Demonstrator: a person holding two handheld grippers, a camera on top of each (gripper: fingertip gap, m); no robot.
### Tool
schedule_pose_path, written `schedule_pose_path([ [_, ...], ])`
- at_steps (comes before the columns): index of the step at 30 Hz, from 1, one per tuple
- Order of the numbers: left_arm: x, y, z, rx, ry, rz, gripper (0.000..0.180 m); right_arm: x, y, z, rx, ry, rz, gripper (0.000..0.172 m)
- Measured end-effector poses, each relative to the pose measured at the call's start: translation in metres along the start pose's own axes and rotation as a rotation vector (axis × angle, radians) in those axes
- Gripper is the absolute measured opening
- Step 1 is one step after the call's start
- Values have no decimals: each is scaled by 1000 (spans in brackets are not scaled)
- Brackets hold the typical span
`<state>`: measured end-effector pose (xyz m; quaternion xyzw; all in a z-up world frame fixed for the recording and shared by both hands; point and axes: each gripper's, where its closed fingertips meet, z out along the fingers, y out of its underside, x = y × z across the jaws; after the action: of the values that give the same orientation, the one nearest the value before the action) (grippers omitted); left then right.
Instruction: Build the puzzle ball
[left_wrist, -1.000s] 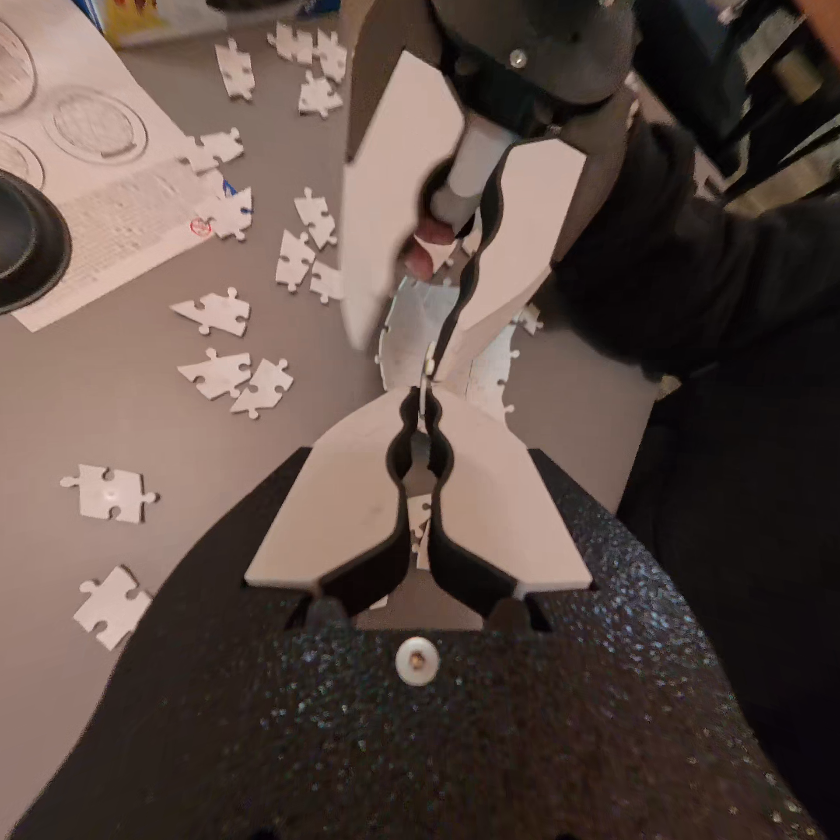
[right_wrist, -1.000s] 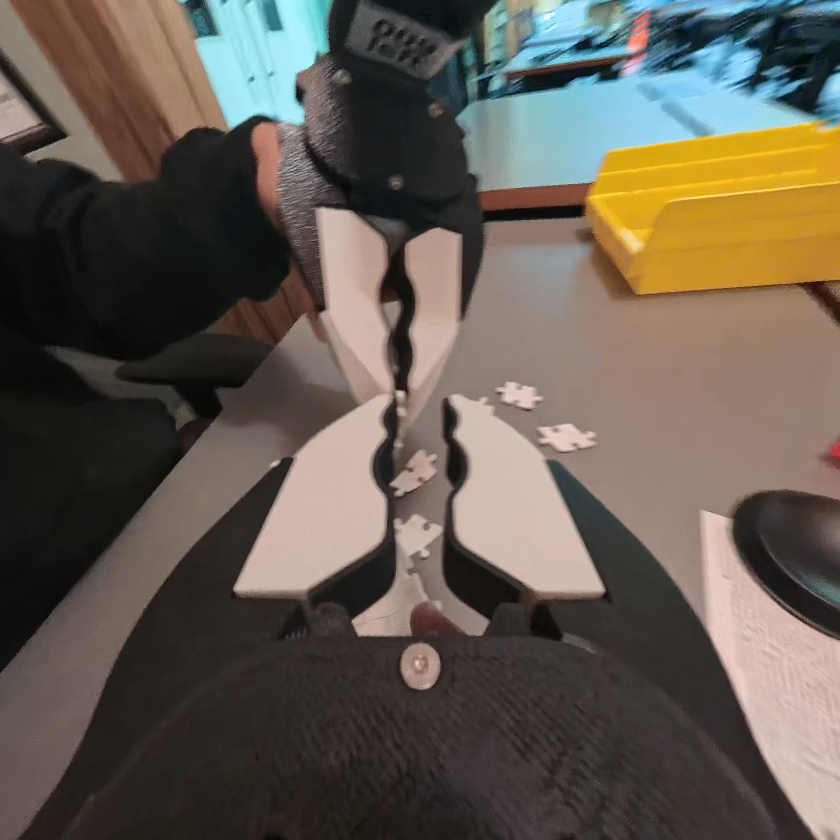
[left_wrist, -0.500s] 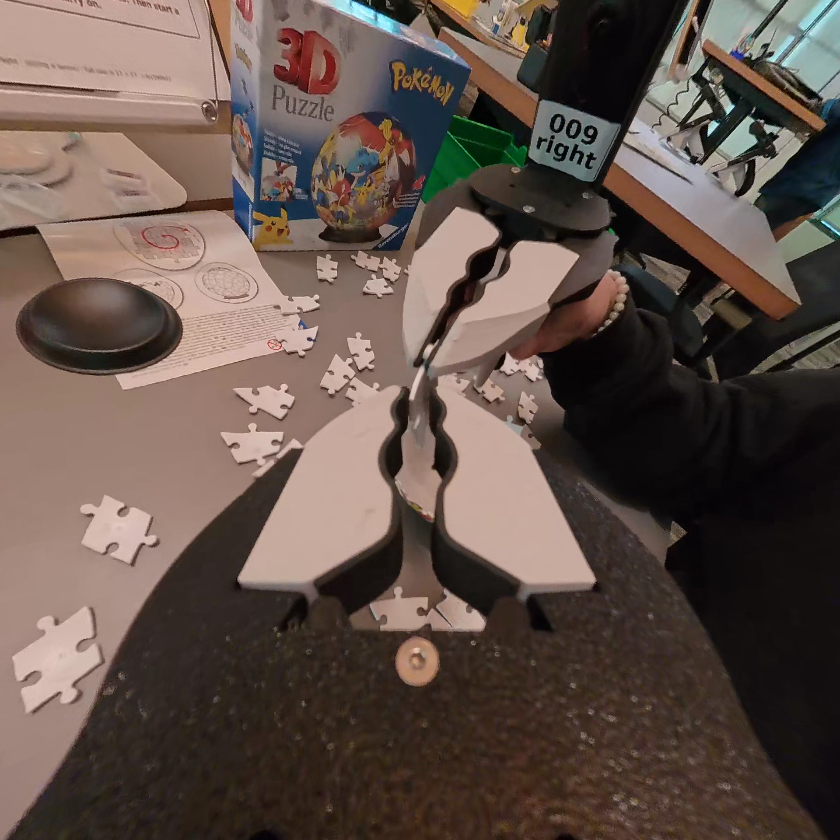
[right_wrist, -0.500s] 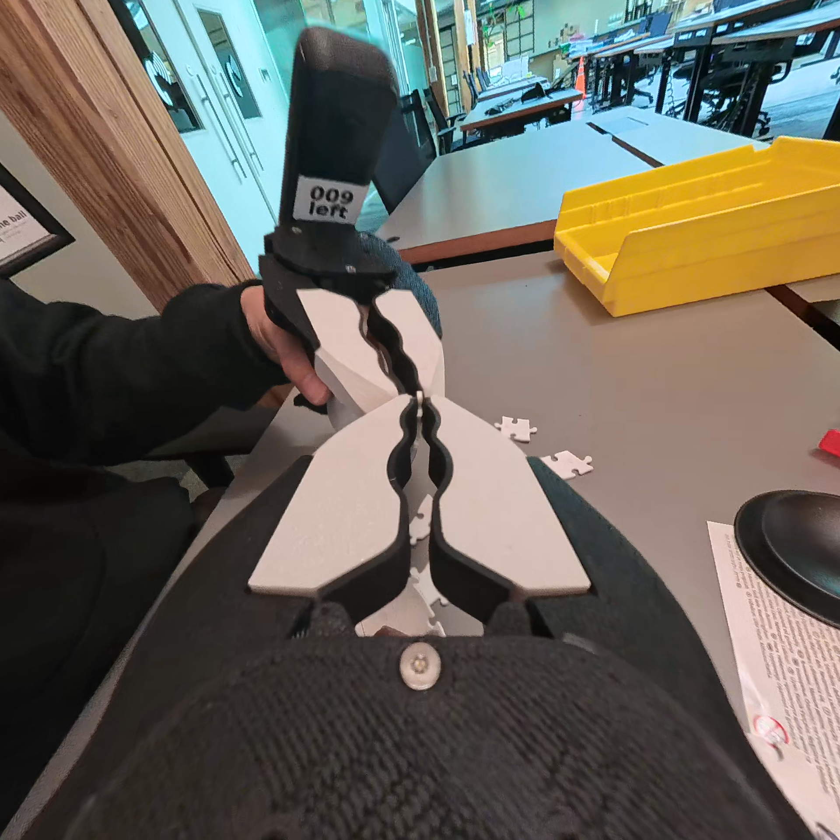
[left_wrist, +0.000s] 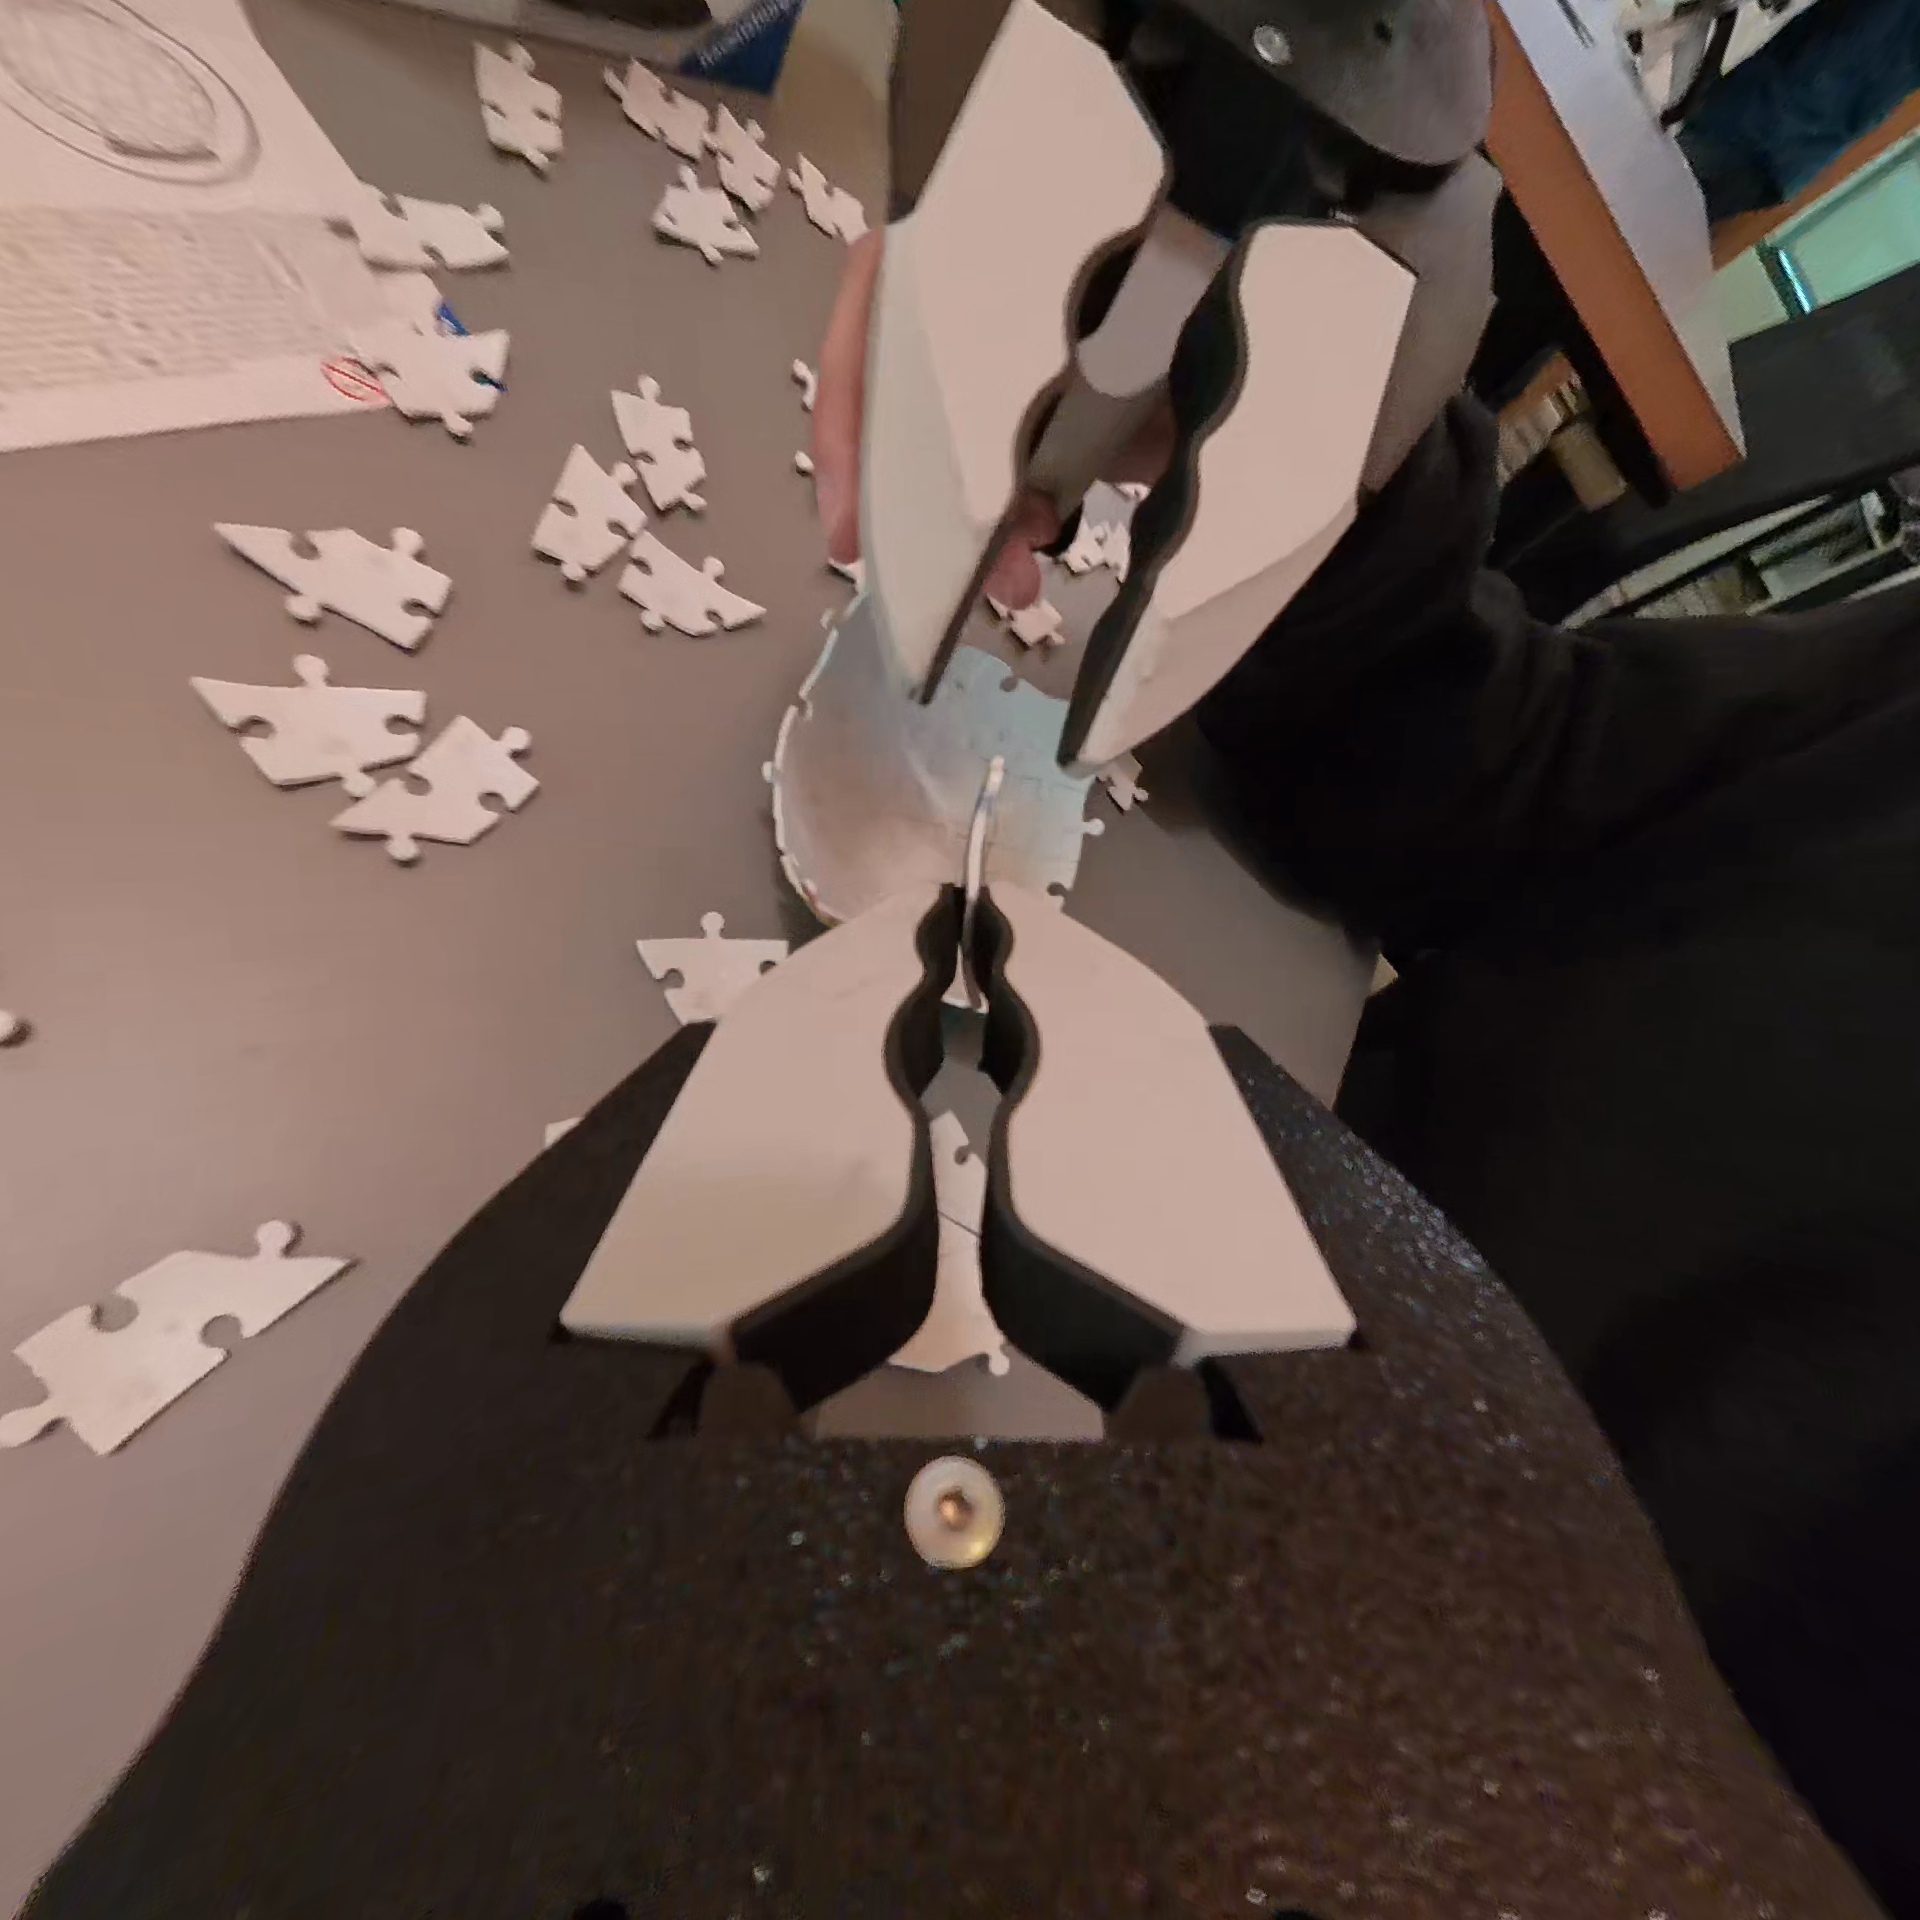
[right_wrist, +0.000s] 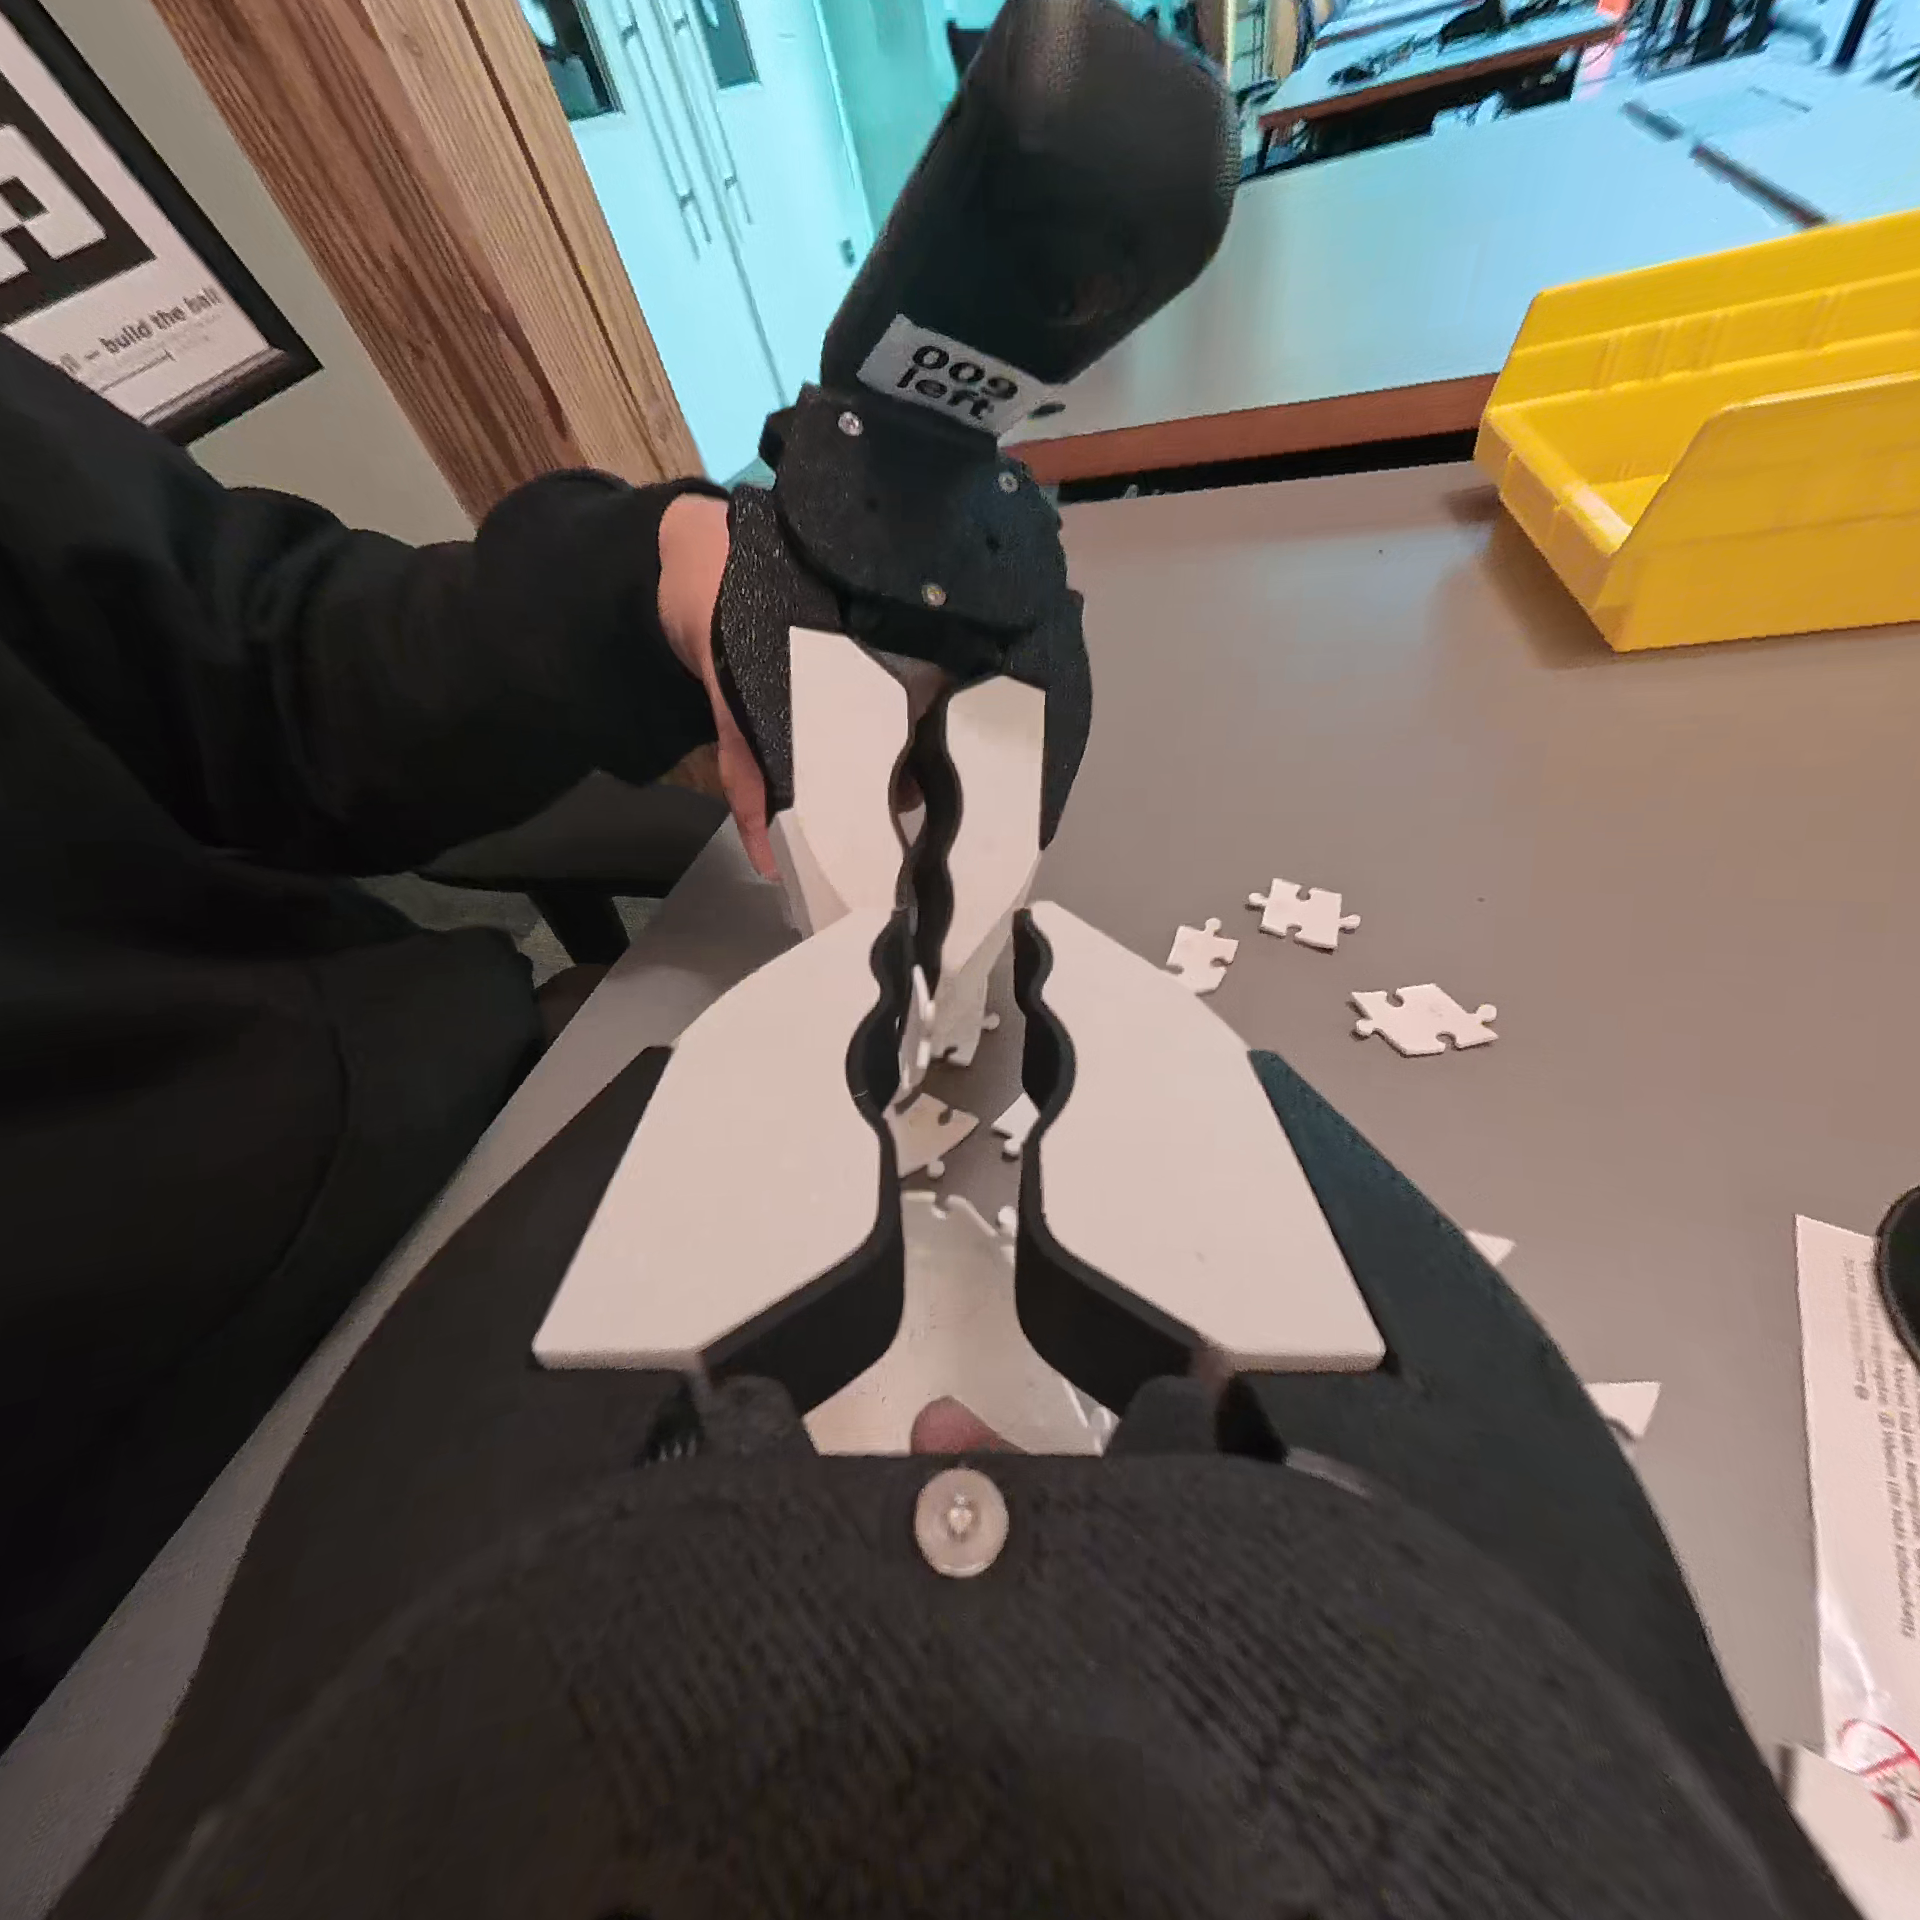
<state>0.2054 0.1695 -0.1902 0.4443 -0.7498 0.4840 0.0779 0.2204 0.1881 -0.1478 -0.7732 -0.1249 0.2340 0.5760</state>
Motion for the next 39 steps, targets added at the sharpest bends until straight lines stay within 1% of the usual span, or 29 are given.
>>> schedule_pose_path([
  [3,4,5,8,-61,18,35,2,1,14,2,-78,0,-10,19],
  [5,6,4,12,-74,24,48,1,-2,21,3,-115,-25,-16,10],
  [8,5,-1,13,-72,14,60,1,-5,24,3,-142,-42,-34,6],
  [12,0,-9,11,-25,-19,72,1,-1,18,0,-113,-26,-16,0],
  [18,1,-17,7,29,-40,122,1,1,11,-4,-60,-40,30,0],
  [22,-2,-17,6,38,-38,69,1,5,12,-7,-56,-27,47,0],
  [27,-3,-8,9,12,-7,0,1,9,9,-10,-24,-9,39,0],
  [31,-4,-2,13,-29,0,-27,1,8,18,-6,-73,-5,26,0],
  [34,-8,2,15,-80,-1,-60,1,3,18,-5,-60,-41,15,4],
  [37,-10,1,15,-108,16,-87,1,15,25,-6,-85,26,4,12],
  [39,-11,1,16,-133,29,-97,1,16,24,-7,-69,21,14,13],
])
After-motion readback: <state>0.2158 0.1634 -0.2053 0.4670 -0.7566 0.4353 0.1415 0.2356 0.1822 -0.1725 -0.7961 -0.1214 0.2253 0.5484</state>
